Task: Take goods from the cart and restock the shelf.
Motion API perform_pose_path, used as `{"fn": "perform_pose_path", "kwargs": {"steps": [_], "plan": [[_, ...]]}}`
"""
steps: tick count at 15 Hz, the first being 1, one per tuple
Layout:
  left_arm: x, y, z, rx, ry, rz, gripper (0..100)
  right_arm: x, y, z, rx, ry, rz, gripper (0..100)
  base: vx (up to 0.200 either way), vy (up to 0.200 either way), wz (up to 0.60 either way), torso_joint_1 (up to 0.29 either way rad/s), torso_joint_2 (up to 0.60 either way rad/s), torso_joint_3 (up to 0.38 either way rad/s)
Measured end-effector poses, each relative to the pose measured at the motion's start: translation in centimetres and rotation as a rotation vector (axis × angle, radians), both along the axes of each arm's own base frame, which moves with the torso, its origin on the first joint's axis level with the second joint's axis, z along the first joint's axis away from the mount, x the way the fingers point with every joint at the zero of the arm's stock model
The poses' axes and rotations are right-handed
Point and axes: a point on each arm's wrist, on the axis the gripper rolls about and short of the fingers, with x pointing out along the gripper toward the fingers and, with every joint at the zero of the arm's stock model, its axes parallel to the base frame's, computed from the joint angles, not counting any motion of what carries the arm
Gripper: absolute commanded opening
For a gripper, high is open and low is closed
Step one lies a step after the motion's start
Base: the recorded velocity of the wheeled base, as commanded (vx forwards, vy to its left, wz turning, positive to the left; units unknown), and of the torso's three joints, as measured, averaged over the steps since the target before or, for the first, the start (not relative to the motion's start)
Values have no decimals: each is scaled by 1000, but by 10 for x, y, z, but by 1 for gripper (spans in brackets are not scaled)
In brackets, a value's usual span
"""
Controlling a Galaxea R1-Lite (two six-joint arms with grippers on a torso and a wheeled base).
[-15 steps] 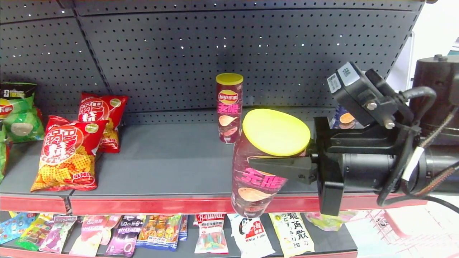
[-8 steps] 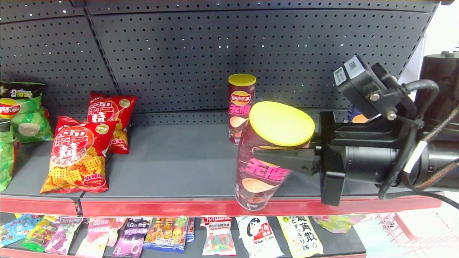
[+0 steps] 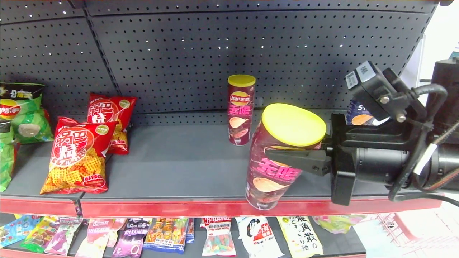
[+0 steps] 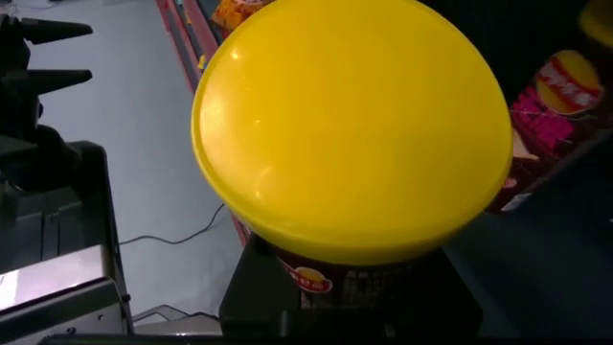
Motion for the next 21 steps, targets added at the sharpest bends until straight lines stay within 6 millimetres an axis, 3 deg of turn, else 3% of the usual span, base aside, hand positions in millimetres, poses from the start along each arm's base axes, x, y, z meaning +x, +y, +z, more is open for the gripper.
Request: {"fn": "perform_pose_path", "kwargs": {"steps": [5, 11, 16, 21], "plan": [[0, 0, 0, 0, 1, 0, 100, -10, -23, -3, 12, 19, -73, 0, 80, 0, 0, -3, -1, 1], [0, 0, 0, 0, 0, 0, 100, -9, -35, 2, 27, -2, -129, 0, 0, 0, 0, 0, 0, 0], [0, 0, 0, 4, 0, -5, 100, -11, -42, -10, 0, 23, -168, 0, 0, 0, 0, 0, 0, 0], [0, -2, 1, 115, -17, -87, 100, -11, -46, -13, -9, 33, -183, 0, 0, 0, 0, 0, 0, 0]]}}
